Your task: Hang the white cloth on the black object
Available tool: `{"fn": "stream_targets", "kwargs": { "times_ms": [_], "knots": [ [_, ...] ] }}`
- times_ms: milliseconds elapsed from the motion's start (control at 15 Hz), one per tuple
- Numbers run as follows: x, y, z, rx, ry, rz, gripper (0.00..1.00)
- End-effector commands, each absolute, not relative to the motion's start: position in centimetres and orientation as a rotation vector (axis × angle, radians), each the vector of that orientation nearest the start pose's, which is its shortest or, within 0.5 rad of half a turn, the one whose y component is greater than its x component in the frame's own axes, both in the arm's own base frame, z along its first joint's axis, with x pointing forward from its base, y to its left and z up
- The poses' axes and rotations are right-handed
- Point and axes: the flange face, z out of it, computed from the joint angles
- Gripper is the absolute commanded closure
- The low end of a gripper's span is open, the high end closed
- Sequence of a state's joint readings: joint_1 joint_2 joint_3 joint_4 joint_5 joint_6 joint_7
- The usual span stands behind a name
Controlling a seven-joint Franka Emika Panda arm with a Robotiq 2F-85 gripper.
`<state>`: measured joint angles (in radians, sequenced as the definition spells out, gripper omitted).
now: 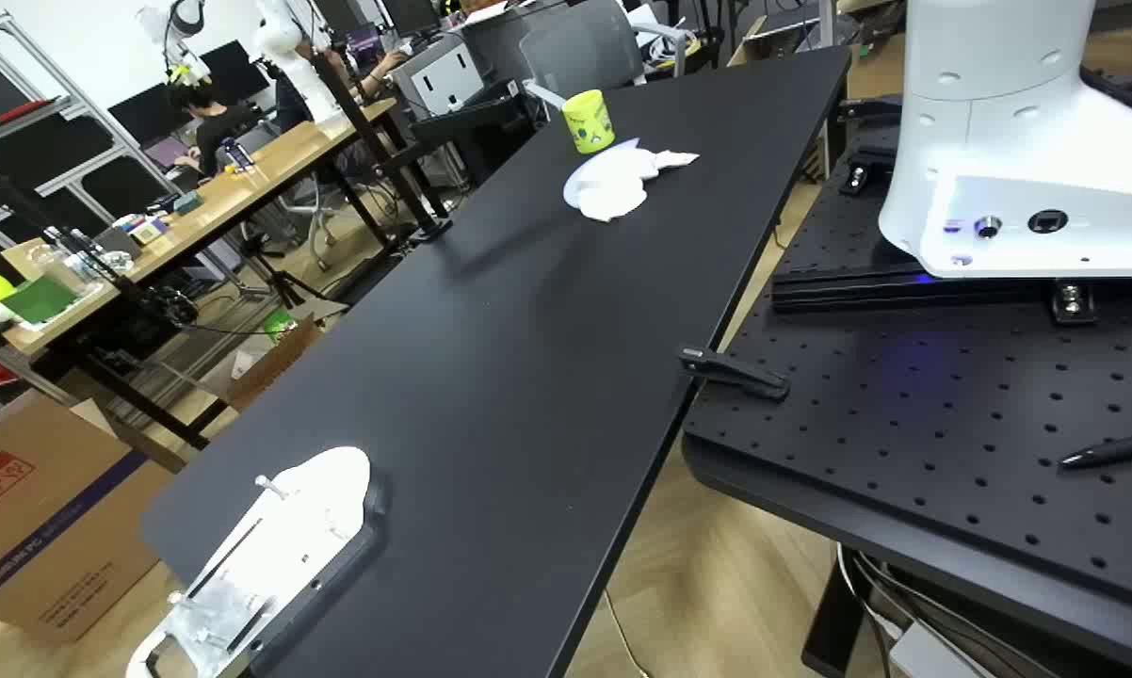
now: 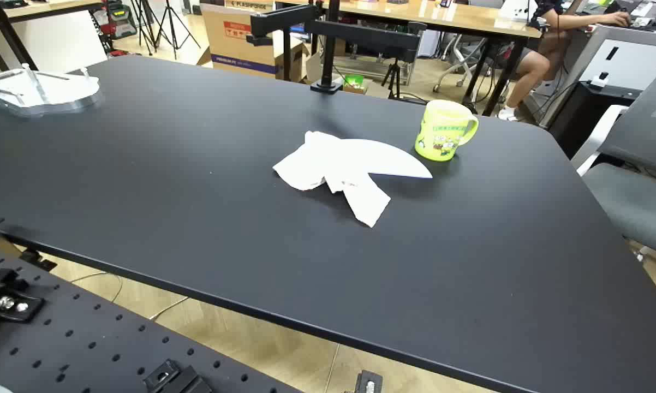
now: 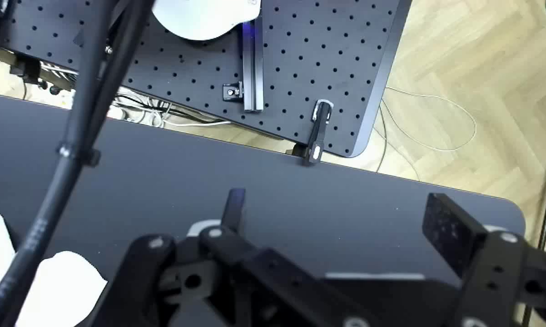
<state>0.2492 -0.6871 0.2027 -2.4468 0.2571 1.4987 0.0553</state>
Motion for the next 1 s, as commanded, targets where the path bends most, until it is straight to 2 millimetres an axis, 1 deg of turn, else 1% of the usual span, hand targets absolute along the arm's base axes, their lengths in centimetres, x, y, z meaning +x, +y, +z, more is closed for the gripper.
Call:
{"fn": "stream_targets", "kwargs": {
  "times_ms": [0, 600, 800, 933],
  "knots": [
    [27.0, 17.2, 50.8, -3.006, -0.481, 0.445, 0.00],
    [27.0, 17.2, 50.9, -3.006, -0.482, 0.441, 0.00],
    [27.5, 16.1, 51.5, -3.095, -0.426, 0.305, 0.00],
    [28.1, 14.2, 52.5, -3.169, -0.362, 0.158, 0.00]
  ]
}}
